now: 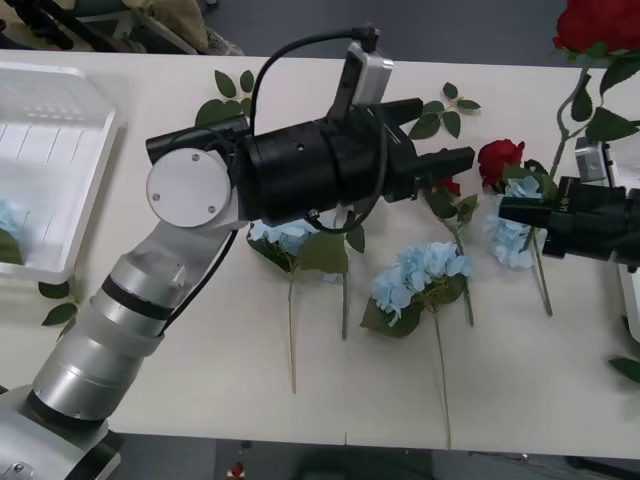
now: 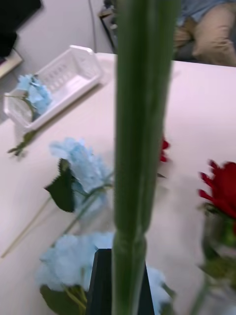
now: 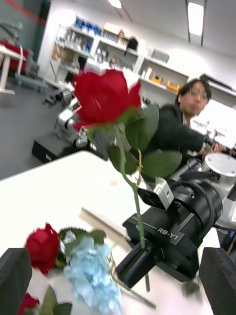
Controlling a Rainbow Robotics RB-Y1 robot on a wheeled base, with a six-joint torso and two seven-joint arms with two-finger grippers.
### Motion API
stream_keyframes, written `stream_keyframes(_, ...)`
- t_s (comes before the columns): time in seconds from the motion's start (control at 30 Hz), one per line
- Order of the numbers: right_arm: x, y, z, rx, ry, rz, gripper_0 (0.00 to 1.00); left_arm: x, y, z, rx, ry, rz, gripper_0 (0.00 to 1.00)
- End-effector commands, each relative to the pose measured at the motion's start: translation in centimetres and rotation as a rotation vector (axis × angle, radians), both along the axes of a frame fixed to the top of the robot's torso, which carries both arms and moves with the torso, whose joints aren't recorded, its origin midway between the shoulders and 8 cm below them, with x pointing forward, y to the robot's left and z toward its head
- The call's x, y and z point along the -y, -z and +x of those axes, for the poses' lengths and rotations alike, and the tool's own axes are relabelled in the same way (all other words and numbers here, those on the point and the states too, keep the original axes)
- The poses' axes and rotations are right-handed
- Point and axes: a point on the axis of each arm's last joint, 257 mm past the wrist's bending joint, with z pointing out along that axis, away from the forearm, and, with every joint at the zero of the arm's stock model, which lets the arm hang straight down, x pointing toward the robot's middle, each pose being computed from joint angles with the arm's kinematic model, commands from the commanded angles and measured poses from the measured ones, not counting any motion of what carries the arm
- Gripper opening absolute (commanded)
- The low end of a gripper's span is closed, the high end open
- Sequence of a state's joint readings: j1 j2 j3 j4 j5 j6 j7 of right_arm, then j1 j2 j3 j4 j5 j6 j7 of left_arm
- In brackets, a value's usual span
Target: Put the red flowers into the right box and the blue flowers into the left box
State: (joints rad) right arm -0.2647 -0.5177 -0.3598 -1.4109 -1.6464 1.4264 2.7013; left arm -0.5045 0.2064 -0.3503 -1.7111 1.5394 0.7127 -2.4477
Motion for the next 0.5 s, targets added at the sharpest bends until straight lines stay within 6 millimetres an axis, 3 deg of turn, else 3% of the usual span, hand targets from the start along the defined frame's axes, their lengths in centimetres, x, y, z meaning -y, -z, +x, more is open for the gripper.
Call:
stream_keyframes(0.03, 4.6, -1.1, 1.2, -0.007, 0.081, -0.121, 0.00, -4.3, -3.6, 0.1, 0.105, -0.026, 0.014, 1.00)
stream_keyframes(0.17, 9.2, -0.7, 2.2, -0.119, 0.227, -0.174, 0.00, -7.8, -2.3, -0.3, -0.058, 0.026, 0.034, 1.00)
stream_keyframes(0.23, 11.8, -0.3, 2.5, -0.185, 0.311, -0.211, 0.00, -9.8, -0.4, -0.5, -0.158, 0.036, 0.071, 1.00)
stream_keyframes(0.5, 21.3, 0.5, 1.9, -0.383, 0.613, -0.322, 0.00, -18.5, 10.3, -0.7, -0.456, -0.079, 0.370, 1.00)
